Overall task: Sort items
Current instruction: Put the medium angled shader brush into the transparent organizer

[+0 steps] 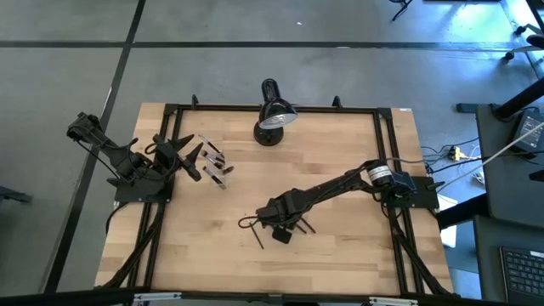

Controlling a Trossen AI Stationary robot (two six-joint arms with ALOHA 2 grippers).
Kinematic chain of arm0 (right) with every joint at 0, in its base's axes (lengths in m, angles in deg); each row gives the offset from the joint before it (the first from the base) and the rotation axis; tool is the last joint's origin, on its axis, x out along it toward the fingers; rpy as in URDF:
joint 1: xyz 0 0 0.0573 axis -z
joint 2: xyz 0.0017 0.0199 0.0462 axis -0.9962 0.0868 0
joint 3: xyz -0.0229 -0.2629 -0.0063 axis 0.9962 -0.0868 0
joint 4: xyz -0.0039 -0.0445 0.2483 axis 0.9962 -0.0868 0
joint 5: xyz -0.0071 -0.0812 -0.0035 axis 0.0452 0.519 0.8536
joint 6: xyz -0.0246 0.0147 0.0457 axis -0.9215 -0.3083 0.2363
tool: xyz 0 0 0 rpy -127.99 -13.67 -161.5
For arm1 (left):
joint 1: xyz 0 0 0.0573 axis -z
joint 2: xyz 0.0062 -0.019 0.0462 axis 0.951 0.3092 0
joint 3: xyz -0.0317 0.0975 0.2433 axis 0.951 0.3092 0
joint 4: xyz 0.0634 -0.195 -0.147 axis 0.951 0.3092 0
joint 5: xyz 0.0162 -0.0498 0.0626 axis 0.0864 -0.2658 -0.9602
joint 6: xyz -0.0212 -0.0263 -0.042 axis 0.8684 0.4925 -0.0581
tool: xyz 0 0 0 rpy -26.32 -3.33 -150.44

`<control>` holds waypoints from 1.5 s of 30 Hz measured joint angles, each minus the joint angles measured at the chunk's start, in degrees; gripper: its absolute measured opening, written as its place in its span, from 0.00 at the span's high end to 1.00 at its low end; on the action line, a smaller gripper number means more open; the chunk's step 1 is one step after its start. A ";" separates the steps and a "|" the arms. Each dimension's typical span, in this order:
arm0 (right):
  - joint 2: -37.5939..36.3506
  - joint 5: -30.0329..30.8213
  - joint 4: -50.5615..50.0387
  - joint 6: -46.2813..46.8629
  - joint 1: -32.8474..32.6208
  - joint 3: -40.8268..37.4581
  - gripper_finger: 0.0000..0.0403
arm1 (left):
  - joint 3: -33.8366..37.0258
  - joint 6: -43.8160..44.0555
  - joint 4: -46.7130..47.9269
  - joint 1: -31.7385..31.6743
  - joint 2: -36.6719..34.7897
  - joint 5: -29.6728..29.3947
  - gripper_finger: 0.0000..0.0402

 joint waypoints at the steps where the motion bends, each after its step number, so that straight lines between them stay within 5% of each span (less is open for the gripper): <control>1: 0.00 0.02 0.09 -0.30 0.06 -0.02 0.79 | 0.00 0.01 0.01 0.00 0.01 0.00 0.55; 11: 0.09 -0.46 1.03 -2.86 1.79 -0.13 0.96 | 0.00 0.18 0.01 0.00 0.15 0.58 0.55; 23: 0.78 0.98 6.12 -11.95 5.57 8.19 0.95 | 0.00 -0.38 0.02 0.00 0.14 1.75 0.55; 35: 0.95 2.51 40.12 -27.64 11.57 14.75 0.93 | 0.00 -3.87 0.05 1.65 -1.18 2.48 0.55; 45: 2.70 0.54 56.46 -28.01 15.40 14.75 0.92 | 0.00 -4.58 0.03 5.26 -2.59 -3.10 0.55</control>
